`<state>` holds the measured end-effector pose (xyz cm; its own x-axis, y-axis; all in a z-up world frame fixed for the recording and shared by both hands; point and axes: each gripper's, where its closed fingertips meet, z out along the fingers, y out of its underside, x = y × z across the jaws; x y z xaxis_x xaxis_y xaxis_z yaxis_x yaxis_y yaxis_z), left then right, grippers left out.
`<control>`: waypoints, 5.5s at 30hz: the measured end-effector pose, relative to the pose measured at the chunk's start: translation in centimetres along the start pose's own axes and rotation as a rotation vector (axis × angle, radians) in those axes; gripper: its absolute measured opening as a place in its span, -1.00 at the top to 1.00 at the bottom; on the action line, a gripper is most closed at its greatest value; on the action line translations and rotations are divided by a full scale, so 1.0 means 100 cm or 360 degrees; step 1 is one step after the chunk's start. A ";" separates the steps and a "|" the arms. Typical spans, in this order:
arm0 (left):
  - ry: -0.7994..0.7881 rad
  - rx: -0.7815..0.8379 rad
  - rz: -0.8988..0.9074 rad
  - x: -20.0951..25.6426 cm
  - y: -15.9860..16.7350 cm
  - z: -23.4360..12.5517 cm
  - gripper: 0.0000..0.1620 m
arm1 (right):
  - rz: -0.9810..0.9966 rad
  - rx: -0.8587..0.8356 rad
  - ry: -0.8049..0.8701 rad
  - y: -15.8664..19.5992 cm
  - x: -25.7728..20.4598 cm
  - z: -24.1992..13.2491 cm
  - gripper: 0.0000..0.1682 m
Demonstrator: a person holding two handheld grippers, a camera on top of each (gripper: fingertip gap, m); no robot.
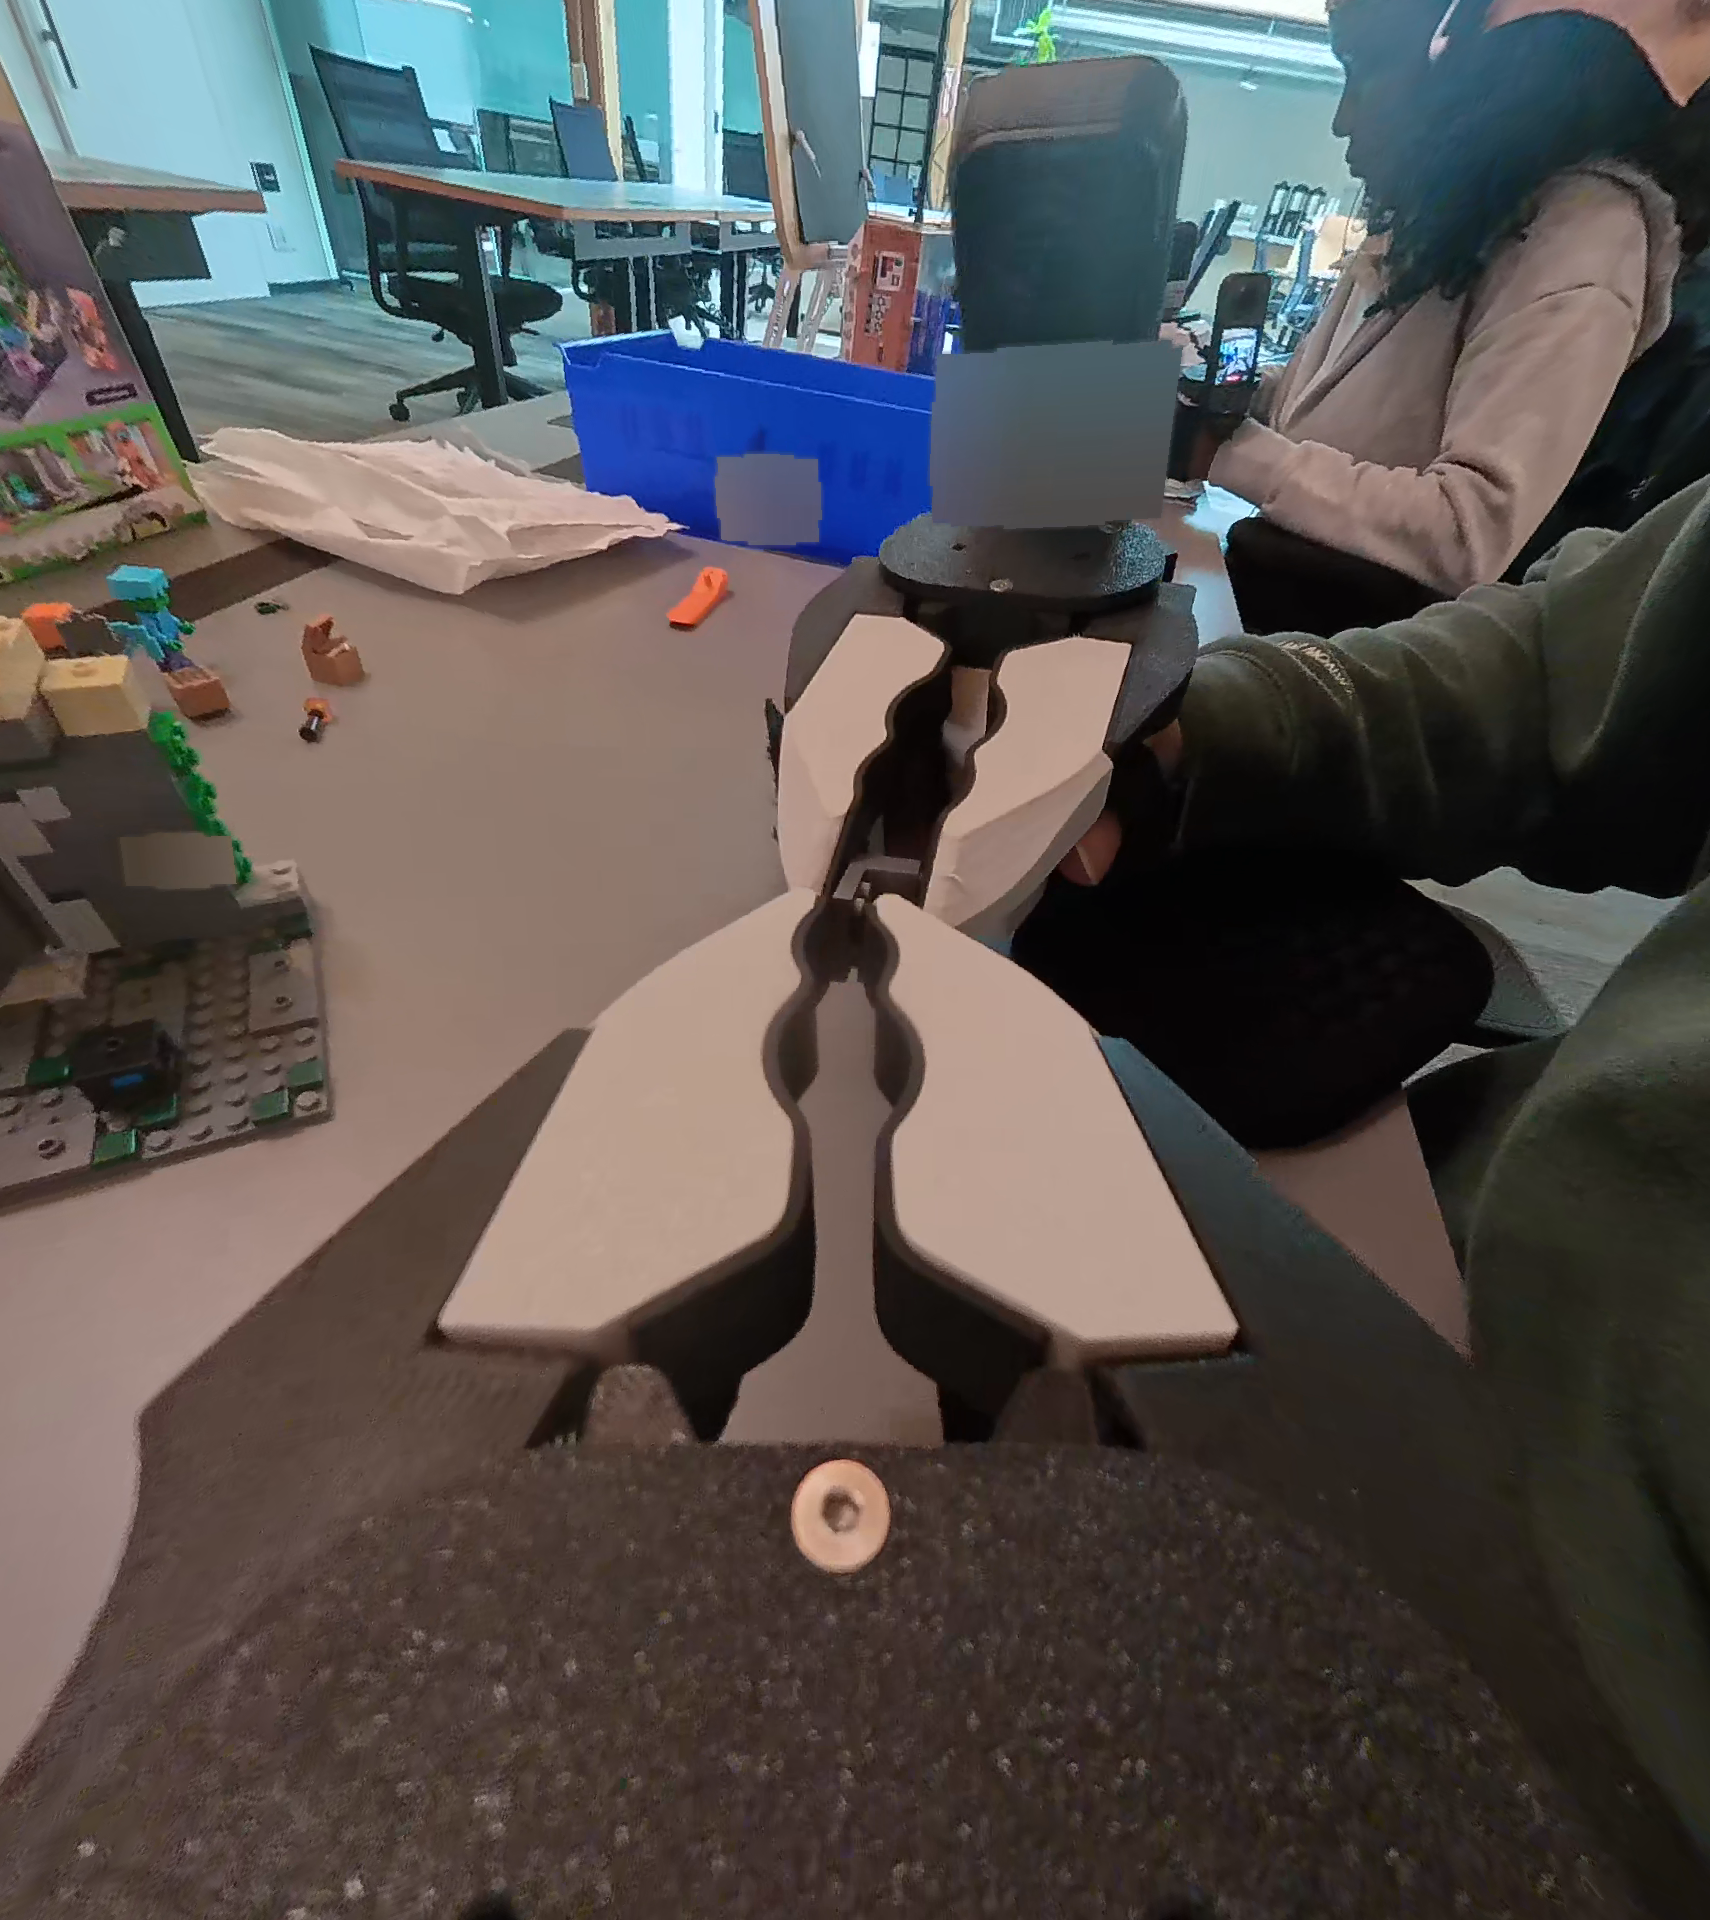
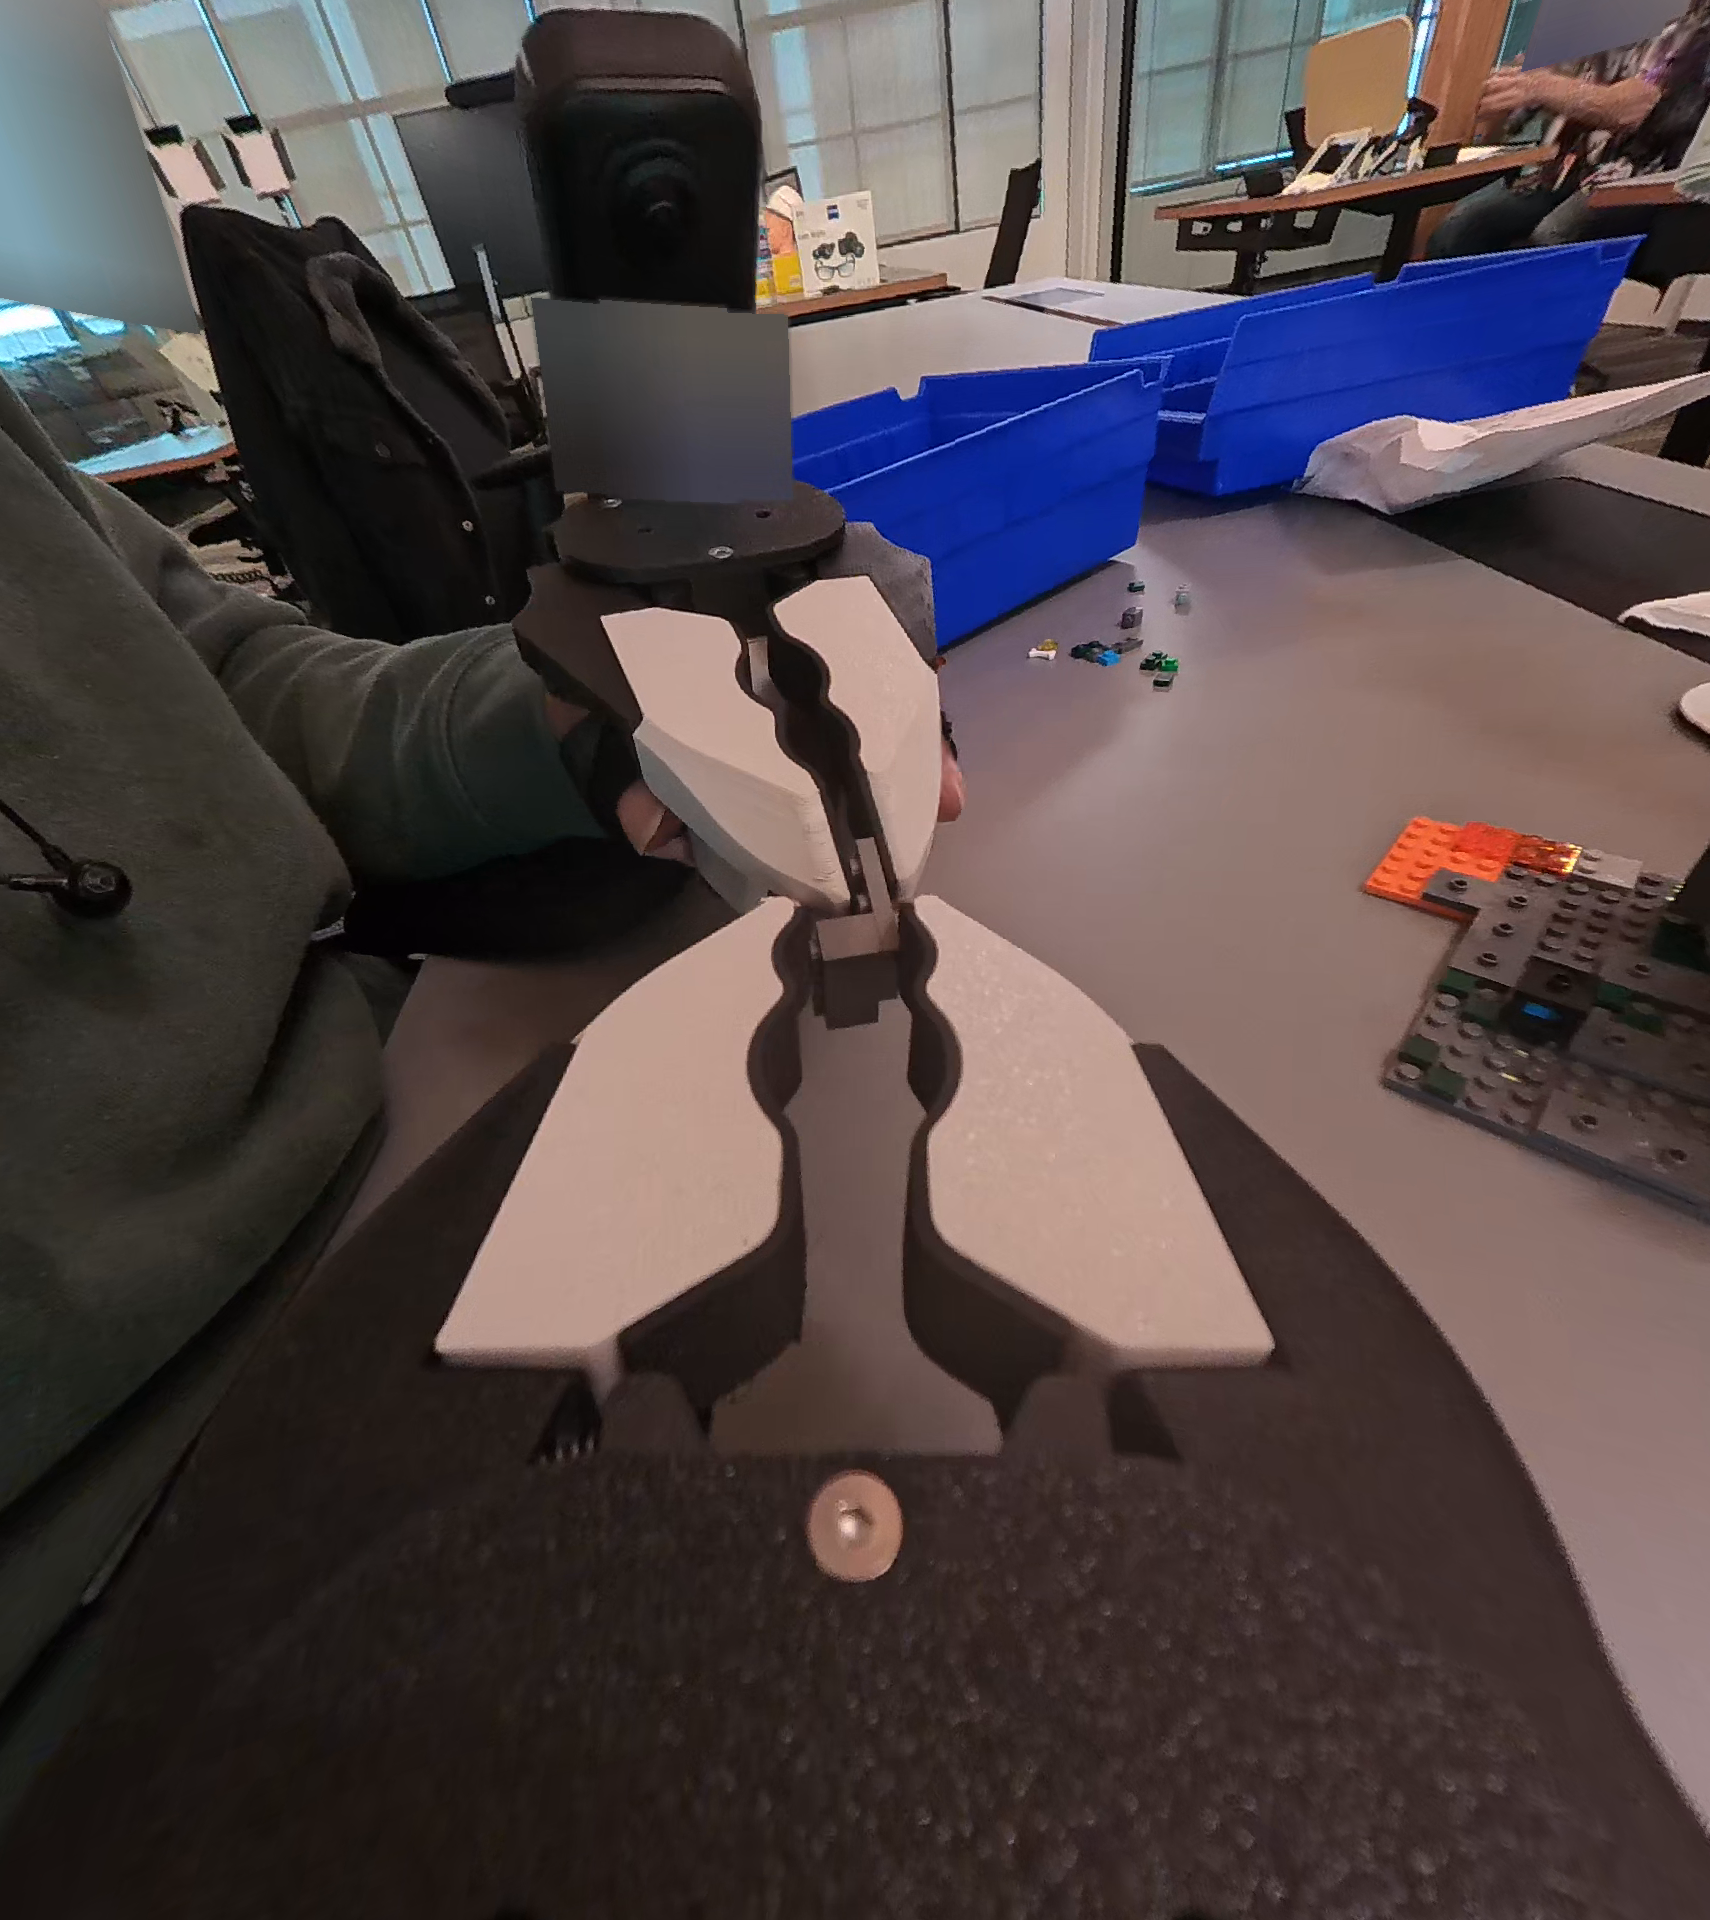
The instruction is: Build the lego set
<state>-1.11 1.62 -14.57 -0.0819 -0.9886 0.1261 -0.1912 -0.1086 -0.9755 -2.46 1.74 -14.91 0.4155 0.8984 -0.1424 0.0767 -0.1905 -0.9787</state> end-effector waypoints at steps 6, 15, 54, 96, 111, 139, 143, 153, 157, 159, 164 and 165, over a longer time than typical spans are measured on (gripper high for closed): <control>0.0000 0.0014 -0.0040 -0.001 0.001 0.000 0.94 | -0.0004 0.0000 0.0010 0.001 0.001 0.000 0.82; -0.0001 0.0011 -0.0094 -0.003 0.003 0.000 0.94 | -0.0014 -0.0021 0.0033 0.003 0.003 0.002 0.82; 0.0060 0.0448 -0.1311 -0.055 0.001 -0.018 0.94 | -0.0649 -0.0452 0.0860 -0.006 0.046 0.021 0.78; -0.0642 0.0034 -0.0378 -0.087 0.023 -0.029 0.96 | -0.0161 -0.0796 0.0289 0.049 0.092 0.041 0.81; -0.1131 0.0080 -0.0057 -0.143 -0.029 -0.061 1.00 | -0.0210 0.0176 0.1019 -0.113 0.136 0.031 1.00; -0.1699 0.0316 0.0200 -0.315 -0.223 -0.090 1.00 | -0.0329 0.0289 0.1434 -0.133 0.198 -0.027 0.97; -0.1767 0.0313 0.0199 -0.339 -0.229 -0.096 1.00 | -0.0336 0.0282 0.1430 -0.134 0.197 -0.028 0.96; -0.1827 0.0289 0.0151 -0.371 -0.233 -0.100 1.00 | -0.0331 0.0289 0.1408 -0.136 0.195 -0.028 0.95; -0.1836 0.0288 0.0164 -0.371 -0.233 -0.097 1.00 | -0.0340 0.0288 0.1411 -0.137 0.195 -0.028 0.95; -0.1836 0.0288 0.0167 -0.370 -0.234 -0.097 1.00 | -0.0336 0.0290 0.1408 -0.136 0.195 -0.029 0.95; -0.1821 0.0278 0.0153 -0.366 -0.227 -0.094 1.00 | -0.0336 0.0287 0.1405 -0.136 0.195 -0.028 0.94; -0.1811 0.0274 0.0144 -0.365 -0.223 -0.093 1.00 | -0.0336 0.0287 0.1403 -0.136 0.195 -0.028 0.94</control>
<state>-2.93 41.07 4.28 0.8575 -0.5055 -0.0955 -0.0864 0.0414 -0.9954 7.11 20.72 -3.95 0.9544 0.2670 0.1334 0.1176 0.0742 -0.9903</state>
